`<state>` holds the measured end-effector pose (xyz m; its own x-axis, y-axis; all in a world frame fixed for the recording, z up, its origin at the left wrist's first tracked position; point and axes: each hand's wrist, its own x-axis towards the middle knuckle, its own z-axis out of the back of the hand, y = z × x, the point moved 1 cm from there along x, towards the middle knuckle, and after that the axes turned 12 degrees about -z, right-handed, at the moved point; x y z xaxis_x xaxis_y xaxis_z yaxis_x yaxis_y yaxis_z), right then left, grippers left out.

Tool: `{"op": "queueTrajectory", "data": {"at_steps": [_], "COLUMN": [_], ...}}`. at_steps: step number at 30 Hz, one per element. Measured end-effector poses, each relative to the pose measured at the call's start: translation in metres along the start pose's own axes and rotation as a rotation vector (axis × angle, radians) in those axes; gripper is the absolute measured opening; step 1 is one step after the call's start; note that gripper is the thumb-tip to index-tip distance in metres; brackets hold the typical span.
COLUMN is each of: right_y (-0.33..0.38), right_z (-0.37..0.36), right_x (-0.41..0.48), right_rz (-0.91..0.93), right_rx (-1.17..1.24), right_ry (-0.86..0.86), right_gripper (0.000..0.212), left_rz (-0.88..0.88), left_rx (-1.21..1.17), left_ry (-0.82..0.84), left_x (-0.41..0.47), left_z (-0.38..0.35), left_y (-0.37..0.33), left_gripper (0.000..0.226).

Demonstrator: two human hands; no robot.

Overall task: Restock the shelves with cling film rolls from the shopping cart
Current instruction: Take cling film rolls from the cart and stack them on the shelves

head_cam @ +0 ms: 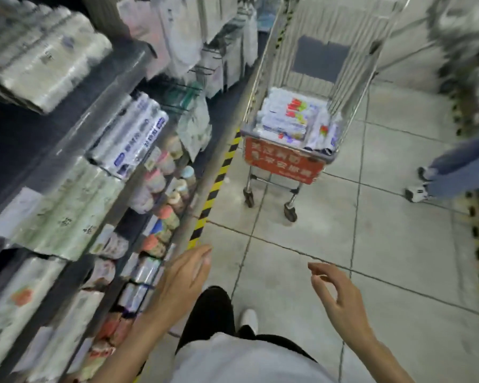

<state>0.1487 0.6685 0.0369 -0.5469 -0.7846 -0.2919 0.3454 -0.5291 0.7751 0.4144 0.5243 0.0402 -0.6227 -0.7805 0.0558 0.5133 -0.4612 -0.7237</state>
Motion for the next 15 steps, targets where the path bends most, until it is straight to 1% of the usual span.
{"op": "queueTrajectory", "data": {"at_steps": [1,5,8,12,15], "right_y": [-0.001,-0.003,0.0,0.014,0.035], "right_z": [0.005,0.019,0.027,0.038,0.052], "right_x": [0.011,0.065,0.113,0.195,0.263], "right_rz": [0.002,-0.018,-0.043,-0.066,-0.065], "right_rx": [-0.021,-0.057,-0.061,-0.104,-0.093], "right_ry": [0.001,0.01,0.013,0.0,-0.038], "right_gripper": [0.031,0.018,0.019,0.021,0.024], "left_rz": [-0.015,-0.135,-0.247,-0.418,-0.508], "left_rx": [0.007,0.07,0.122,0.203,0.239], "left_ry": [0.013,0.04,0.067,0.045,0.066], "left_x": [0.016,0.092,0.159,0.259,0.341], "left_z": [-0.004,-0.012,-0.016,-0.027,-0.036], "left_y": [-0.001,-0.001,0.002,0.016,0.023], "left_gripper": [0.056,0.042,0.034,0.03,0.029]}}
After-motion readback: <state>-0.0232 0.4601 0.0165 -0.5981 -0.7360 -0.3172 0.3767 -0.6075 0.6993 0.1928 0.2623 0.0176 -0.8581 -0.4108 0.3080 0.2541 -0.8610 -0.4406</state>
